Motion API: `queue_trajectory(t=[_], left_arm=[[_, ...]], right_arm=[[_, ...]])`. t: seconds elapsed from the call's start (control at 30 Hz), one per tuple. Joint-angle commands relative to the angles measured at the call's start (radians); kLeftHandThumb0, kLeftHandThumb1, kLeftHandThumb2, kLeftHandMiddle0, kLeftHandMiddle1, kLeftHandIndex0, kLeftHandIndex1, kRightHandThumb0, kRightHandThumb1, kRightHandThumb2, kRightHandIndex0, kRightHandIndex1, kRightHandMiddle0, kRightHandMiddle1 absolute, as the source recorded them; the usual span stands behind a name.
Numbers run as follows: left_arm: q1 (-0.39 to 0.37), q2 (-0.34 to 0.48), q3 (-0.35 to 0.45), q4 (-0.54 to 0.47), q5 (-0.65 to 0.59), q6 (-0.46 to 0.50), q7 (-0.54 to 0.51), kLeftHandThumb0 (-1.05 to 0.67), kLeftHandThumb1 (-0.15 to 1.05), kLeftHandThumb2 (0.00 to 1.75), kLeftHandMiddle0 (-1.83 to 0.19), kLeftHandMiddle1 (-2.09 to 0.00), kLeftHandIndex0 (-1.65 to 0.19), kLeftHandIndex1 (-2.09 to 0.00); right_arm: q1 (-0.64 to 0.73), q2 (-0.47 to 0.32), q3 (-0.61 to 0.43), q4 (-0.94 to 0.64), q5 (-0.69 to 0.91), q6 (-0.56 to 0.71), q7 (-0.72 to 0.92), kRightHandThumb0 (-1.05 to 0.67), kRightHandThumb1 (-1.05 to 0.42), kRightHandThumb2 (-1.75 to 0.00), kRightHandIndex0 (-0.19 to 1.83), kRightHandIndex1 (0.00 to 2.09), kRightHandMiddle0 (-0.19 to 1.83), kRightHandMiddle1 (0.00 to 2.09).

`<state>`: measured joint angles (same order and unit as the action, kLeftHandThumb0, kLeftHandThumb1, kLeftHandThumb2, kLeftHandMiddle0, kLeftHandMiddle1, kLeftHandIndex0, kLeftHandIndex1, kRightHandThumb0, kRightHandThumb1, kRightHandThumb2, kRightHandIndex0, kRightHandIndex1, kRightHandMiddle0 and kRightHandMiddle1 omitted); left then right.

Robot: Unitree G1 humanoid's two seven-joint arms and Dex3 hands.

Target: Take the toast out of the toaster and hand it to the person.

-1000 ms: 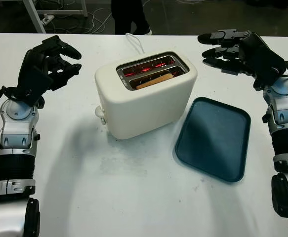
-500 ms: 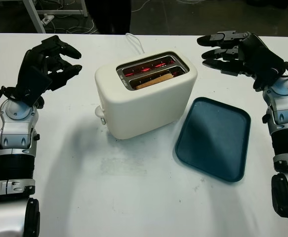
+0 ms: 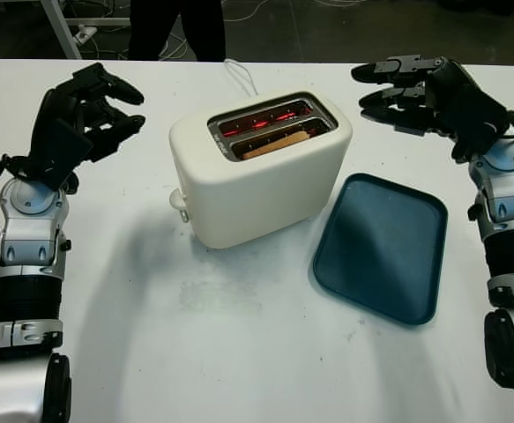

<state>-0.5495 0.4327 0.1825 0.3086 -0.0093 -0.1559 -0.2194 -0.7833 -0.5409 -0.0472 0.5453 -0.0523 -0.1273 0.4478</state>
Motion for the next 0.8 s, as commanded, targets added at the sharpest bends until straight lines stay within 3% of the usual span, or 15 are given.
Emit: queue_trajectory(t=[0.0, 0.77], left_arm=[[0.008, 0.011, 0.002, -0.002, 0.003, -0.016, 0.005, -1.05, 0.92, 0.19, -0.66, -1.26, -0.54, -1.24], [0.010, 0.010, 0.001, -0.006, 0.005, -0.017, 0.010, -1.05, 0.92, 0.20, -0.65, -1.26, -0.53, -1.24]], right_arm=[[-0.010, 0.002, -0.002, 0.002, 0.003, -0.016, -0.006, -0.28, -0.92, -0.04, 0.63, 0.49, 0.78, 0.02], [-0.011, 0.001, 0.000, -0.009, 0.003, 0.004, -0.004, -0.27, -0.92, -0.05, 0.62, 0.52, 0.78, 0.01]])
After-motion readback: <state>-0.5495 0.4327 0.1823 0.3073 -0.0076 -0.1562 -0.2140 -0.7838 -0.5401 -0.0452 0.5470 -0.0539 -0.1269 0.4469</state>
